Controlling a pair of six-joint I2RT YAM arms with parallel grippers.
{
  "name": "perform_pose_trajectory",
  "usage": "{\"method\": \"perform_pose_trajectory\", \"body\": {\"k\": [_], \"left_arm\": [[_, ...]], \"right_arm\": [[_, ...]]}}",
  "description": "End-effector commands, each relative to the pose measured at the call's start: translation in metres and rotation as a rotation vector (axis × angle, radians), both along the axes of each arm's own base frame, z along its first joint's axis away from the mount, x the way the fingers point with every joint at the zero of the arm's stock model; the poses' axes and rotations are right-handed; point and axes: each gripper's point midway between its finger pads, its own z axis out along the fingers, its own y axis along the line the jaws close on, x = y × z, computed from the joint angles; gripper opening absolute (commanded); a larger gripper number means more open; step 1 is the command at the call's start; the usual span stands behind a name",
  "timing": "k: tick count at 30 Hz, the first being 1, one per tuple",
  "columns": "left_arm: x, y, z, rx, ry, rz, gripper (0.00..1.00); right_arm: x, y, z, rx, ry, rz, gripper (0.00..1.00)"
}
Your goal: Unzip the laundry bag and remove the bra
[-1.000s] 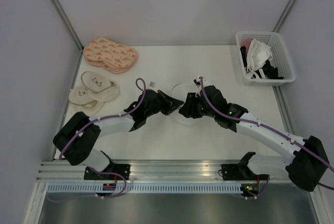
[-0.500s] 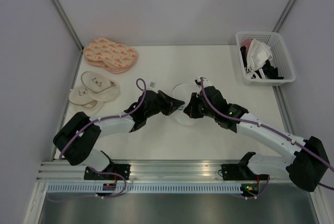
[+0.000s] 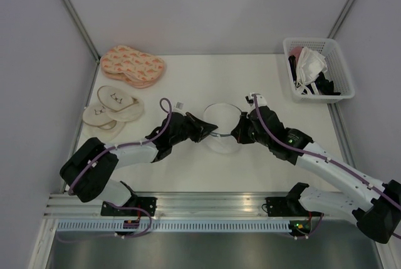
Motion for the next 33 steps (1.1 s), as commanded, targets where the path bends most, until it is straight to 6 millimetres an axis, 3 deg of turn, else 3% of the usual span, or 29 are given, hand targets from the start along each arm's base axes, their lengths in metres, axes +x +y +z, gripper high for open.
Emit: {"method": "perform_pose_trajectory", "body": {"k": [1,2,3,6,8,23,29,33], "left_arm": [[0.005,0.003,0.03,-0.067,-0.087,0.002,0.02],[0.006,0.003,0.032,-0.069,-0.092,0.005,0.02],[0.006,0.003,0.032,-0.068,-0.09,0.004,0.02],[0.006,0.0,0.035,-0.076,-0.094,-0.008,0.02],[0.006,-0.001,0.033,-0.077,-0.09,-0.014,0.02],[0.001,-0.003,0.038,-0.101,-0.086,-0.031,0.02],[-0.001,-0.003,0.036,-0.102,-0.081,-0.038,0.02],[-0.003,-0.005,0.034,-0.105,-0.074,-0.042,0.02]], "right_arm": [[-0.008,-0.009,0.007,-0.038,0.012,0.015,0.0],[-0.011,-0.005,0.005,-0.026,0.027,0.036,0.01],[-0.019,0.003,0.005,0.007,0.051,0.084,0.24],[-0.027,0.019,0.005,0.083,0.07,0.144,0.66],[-0.028,0.027,0.004,0.119,0.064,0.166,0.73],[0.001,0.069,-0.01,0.178,0.058,0.205,0.64],[0.007,0.072,0.0,0.211,0.032,0.187,0.42],[0.01,0.069,0.01,0.222,0.001,0.166,0.32]]}}
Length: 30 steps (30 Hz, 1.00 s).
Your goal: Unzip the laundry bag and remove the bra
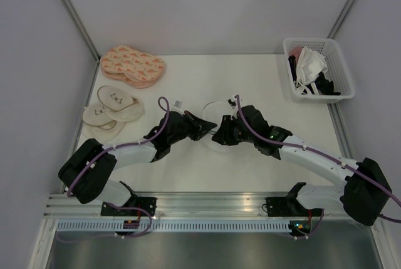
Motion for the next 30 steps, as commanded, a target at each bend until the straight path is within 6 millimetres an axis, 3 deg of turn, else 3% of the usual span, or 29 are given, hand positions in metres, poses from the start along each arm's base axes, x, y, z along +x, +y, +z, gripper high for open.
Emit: {"method": "perform_pose_trajectory", "body": {"k": [1,8,19,30], "left_arm": [[-0.007,-0.01,0.024,-0.078,-0.055,-0.047,0.02],[-0.008,-0.01,0.02,-0.078,-0.048,-0.043,0.02],[-0.008,-0.004,0.013,-0.061,-0.046,-0.024,0.02],[0.003,0.008,0.009,0.036,-0.121,-0.124,0.02]], "right_arm": [[0.017,0.008,0.045,0.101,-0.116,-0.037,0.28],[0.02,-0.005,0.045,0.063,-0.129,-0.1,0.01],[0.012,-0.046,0.031,-0.121,-0.087,-0.19,0.01],[0.005,-0.106,0.003,-0.463,-0.03,-0.283,0.0]]}}
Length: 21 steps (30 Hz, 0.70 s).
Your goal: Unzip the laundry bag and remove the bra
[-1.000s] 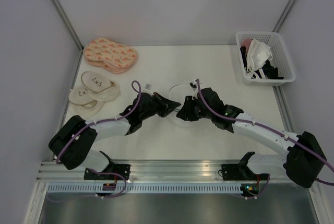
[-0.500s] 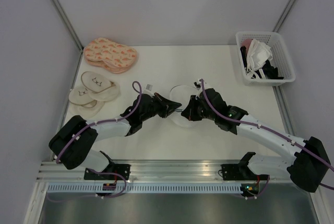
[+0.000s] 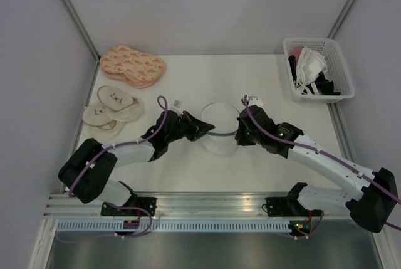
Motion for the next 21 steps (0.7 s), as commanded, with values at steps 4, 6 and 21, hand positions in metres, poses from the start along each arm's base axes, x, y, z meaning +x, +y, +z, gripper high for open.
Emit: {"method": "perform_pose_trajectory", "body": {"k": [4,6,21], "left_arm": [[0.026,0.011,0.023,0.055,-0.175,-0.135,0.02],[0.034,0.006,0.029,0.058,-0.214,-0.209,0.02],[0.058,0.021,0.047,0.234,-0.243,-0.152,1.0]], "right_arm": [[0.007,-0.048,-0.003,-0.235,-0.026,-0.102,0.0],[0.006,-0.045,-0.005,-0.231,-0.024,-0.08,0.0],[0.004,-0.005,0.004,-0.042,-0.04,0.04,0.0]]}}
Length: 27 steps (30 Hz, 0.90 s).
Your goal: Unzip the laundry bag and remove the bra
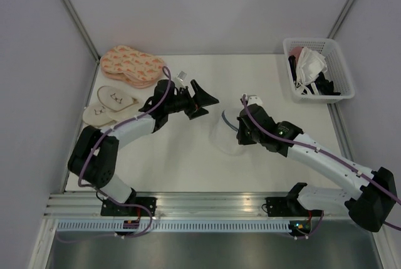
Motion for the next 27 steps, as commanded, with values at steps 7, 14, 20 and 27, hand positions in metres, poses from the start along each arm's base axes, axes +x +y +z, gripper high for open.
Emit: {"method": "perform_pose_trajectory", "body": {"k": [7,14,20,27], "left_arm": [[-0.062,0.023,0.012,0.095,0.033,0.121,1.0],[-0.078,-0.012,-0.01,0.1,0.112,0.018,1.0],[-0.07,-0.02,-0.022,0.12,0.121,0.018,0.95],[-0.07,-0.032,-0.025,0.101,0.115,-0.007,0.32]], "right_arm": [[-0.003,0.04,0.01,0.16,-0.024,0.156,0.01],[-0.014,0.054,0.0,0.206,0.01,0.247,0.0],[-0.02,0.053,0.001,0.213,0.003,0.271,0.0],[-0.024,0.058,-0.001,0.223,0.015,0.303,0.01]]}}
